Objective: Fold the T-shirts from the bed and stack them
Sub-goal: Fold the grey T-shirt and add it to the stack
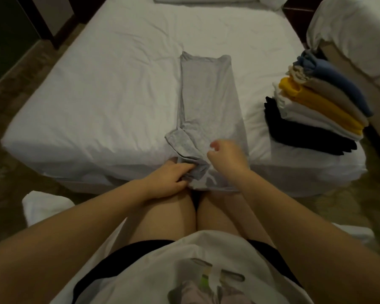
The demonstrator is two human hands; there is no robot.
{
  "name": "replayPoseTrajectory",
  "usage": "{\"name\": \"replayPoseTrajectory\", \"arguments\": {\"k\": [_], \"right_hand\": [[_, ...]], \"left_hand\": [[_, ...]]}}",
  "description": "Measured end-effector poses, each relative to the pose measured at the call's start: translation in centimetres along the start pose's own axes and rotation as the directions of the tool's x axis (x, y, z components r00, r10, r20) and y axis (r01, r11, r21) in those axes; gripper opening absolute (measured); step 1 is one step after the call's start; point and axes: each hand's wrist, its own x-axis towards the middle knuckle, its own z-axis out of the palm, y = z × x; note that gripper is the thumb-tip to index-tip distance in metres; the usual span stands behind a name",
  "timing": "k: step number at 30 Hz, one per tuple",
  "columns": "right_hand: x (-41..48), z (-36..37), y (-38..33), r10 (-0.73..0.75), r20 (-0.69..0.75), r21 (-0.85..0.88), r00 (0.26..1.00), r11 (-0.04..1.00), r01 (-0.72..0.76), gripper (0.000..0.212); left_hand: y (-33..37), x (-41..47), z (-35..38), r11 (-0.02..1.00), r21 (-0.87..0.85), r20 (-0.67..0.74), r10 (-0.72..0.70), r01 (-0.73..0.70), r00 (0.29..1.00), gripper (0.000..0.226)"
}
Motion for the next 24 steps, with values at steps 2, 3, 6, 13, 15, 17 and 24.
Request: {"name": "replayPoseTrajectory", "arguments": {"k": [2, 3, 6, 13, 15, 17, 24], "right_hand": [[2.1, 0.6, -0.3, -0.035, 0.001, -0.068, 0.999, 0.997, 0.035, 0.046], [2.9, 1.0, -0.8, -0.074, 0.040, -0.123, 0.996, 0.989, 0.079, 0.050], [4.7, 2.6, -2.6, -0.117, 0.200, -0.194, 0.973, 0.968, 0.156, 0.059], [4.4, 6.9, -5.2, -0.235, 0.144, -0.503, 0.961, 0.819, 0.276, 0.029], [4.4, 6.8, -5.1, -0.248, 0.161, -0.515, 0.955, 0.804, 0.295, 0.018], [4.9, 5.4, -5.0, -0.210, 0.173, -0.438, 0.962, 0.859, 0.266, 0.015], [9.3, 2.3, 1.6, 0.391, 0.084, -0.067, 0.916, 0.920, -0.387, 0.037]], "left_hand": [[-0.3, 0.2, 0.3, 0.983, 0.143, -0.003, 0.115, -0.113, 0.993, 0.045], [-0.4, 0.2, 0.6, 0.966, 0.207, 0.009, 0.156, -0.155, 0.988, 0.040], [-0.9, 0.1, 1.4, 0.955, 0.249, 0.029, 0.157, -0.159, 0.987, 0.040], [-1.3, 0.8, 1.6, 0.973, 0.192, 0.014, 0.127, -0.127, 0.992, 0.042], [-1.6, 0.9, 1.7, 0.975, 0.177, 0.036, 0.131, -0.135, 0.991, 0.042], [-1.9, 0.9, 1.7, 0.980, 0.136, 0.035, 0.141, -0.145, 0.989, 0.042], [-1.8, 0.7, 1.8, 0.964, 0.141, -0.083, 0.239, -0.226, 0.967, 0.029]]}}
